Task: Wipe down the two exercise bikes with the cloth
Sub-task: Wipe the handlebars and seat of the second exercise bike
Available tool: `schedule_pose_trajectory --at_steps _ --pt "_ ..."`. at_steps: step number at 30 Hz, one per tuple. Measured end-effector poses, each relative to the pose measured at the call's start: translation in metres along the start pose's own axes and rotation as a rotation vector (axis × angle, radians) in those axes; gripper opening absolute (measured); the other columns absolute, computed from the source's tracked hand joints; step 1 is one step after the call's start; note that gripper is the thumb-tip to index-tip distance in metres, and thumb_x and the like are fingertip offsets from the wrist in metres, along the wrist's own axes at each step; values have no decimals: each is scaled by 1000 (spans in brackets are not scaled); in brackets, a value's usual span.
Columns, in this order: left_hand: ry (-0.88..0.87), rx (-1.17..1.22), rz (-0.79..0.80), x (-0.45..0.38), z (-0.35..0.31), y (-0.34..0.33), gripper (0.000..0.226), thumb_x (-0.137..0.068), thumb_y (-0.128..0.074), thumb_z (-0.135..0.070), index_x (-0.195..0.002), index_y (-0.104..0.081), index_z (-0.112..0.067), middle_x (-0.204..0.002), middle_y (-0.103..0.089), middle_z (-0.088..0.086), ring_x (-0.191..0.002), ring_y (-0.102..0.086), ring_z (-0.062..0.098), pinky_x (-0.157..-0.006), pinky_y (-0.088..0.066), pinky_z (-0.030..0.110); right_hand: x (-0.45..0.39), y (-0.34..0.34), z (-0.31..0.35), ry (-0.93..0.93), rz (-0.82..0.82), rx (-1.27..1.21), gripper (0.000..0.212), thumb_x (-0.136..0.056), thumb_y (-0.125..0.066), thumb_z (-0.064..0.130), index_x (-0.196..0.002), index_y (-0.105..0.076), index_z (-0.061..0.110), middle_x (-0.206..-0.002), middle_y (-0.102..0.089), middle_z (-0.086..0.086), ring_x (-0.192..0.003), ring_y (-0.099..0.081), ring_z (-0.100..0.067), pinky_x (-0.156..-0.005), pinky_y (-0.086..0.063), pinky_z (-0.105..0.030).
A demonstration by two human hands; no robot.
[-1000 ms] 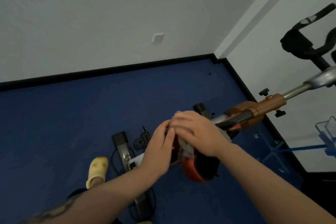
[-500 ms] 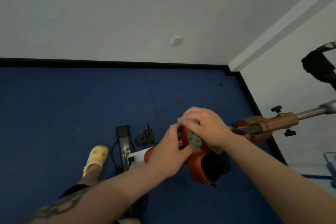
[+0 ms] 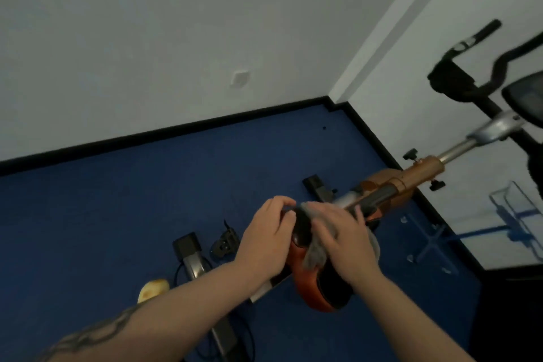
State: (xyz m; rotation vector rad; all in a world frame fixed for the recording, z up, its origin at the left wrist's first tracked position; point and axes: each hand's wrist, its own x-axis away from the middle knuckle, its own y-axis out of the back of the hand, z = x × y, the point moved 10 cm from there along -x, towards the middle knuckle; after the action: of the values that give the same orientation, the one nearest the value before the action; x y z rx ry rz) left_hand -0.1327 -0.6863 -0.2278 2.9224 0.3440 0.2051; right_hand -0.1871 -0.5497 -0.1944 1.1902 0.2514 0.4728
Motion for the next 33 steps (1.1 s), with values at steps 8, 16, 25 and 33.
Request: schedule_pose_trajectory --at_steps 8,16,25,33 --pt "-120 -419 217 -36 -26 -54 30 -102 -38 -33 -123 -59 -30 -121 -62 -11 -112 -55 9 -92 -44 31 77 -23 9 -433 -163 9 64 -97 -3 58 -155 -17 33 -161 -11 17 -147 -4 -2 -121 -3 -29" --pt "-199 -654 127 -37 -31 -56 31 -98 -41 -34 -117 -65 -34 -113 -67 -14 -102 -60 9 -74 -45 27 73 -22 -10 -696 -157 12 64 -102 -10 47 -155 4 14 -163 10 -3 -149 12 -22 -122 0 -37" --pt "-204 -665 81 -34 -32 -53 31 -97 -43 -34 -118 -65 -33 -114 -67 -13 -99 -59 7 -70 -40 25 49 -11 -44 -668 -171 -215 66 -103 -26 44 -156 -1 12 -163 13 2 -150 3 -19 -121 -15 -33" --pt "-215 -701 -22 -34 -34 -49 27 -93 -46 -32 -108 -69 -33 -99 -69 -12 -80 -55 4 -58 -39 24 103 -46 -37 -674 -291 -526 84 -88 -19 69 -156 1 23 -163 -7 5 -146 -20 -17 -111 -30 -29"
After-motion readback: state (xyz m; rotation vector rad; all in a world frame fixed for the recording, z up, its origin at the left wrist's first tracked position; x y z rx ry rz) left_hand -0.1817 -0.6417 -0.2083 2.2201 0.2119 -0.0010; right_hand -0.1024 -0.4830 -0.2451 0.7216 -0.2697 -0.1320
